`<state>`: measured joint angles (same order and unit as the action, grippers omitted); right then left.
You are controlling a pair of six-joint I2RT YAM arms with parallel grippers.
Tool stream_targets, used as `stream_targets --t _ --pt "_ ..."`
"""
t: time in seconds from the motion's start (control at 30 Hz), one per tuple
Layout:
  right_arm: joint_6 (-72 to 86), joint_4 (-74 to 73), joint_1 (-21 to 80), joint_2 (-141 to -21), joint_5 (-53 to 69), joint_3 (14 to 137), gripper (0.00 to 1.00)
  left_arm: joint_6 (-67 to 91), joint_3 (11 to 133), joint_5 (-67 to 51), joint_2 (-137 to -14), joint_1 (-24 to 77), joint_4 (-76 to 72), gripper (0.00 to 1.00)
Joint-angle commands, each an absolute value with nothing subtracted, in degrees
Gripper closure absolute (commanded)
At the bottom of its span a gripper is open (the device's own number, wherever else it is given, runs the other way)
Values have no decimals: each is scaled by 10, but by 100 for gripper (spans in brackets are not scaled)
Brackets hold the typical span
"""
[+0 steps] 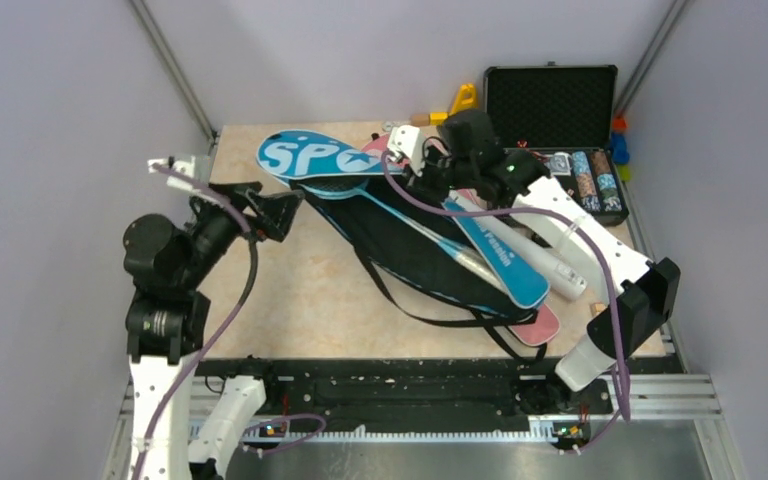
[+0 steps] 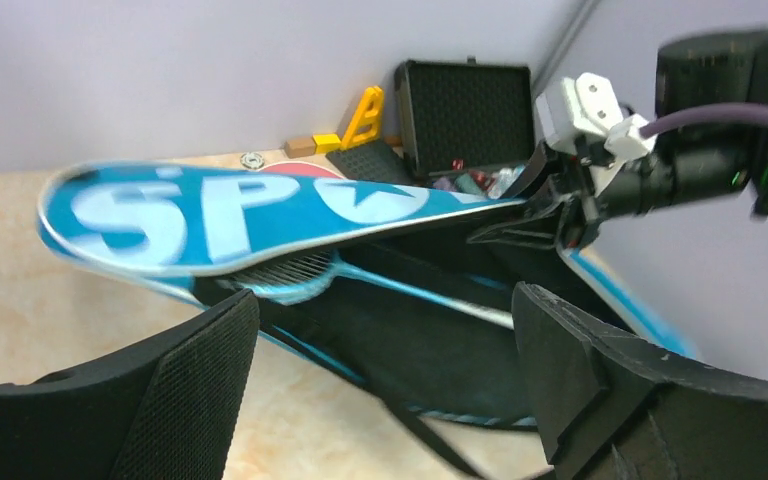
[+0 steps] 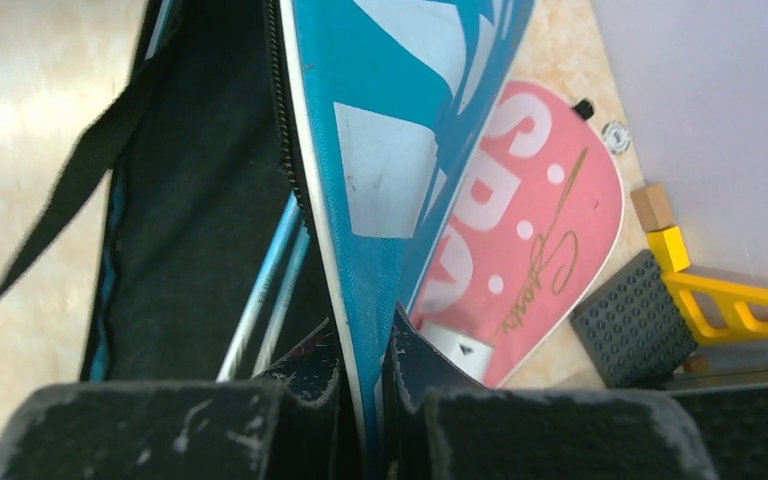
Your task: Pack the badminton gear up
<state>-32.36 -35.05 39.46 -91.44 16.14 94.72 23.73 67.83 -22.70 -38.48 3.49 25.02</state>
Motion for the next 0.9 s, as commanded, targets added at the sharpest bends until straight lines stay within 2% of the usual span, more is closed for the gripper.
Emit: stream_targets --t 0.0,0.07,0.17,0.37,0.5,0.67,0.87 --pt "-476 -464 344 -888 306 991 100 64 670 -351 -456 36 157 1" --pt "-531 -525 326 -898 331 1014 100 40 683 -375 -488 36 142 1" --pt "-617 -639 289 -922 393 1072 100 -12 709 -501 -559 37 126 1" --pt "-656 -715 213 -964 438 1108 100 -209 749 -659 -625 57 187 1" --pt "-706 -779 184 -979 470 1127 100 -385 792 -571 -635 117 339 1" --pt "-762 -843 166 -988 488 1116 100 -621 782 -530 -629 150 548 1" --pt "-761 -858 156 -1005 496 1106 100 -705 666 -422 -606 153 547 3"
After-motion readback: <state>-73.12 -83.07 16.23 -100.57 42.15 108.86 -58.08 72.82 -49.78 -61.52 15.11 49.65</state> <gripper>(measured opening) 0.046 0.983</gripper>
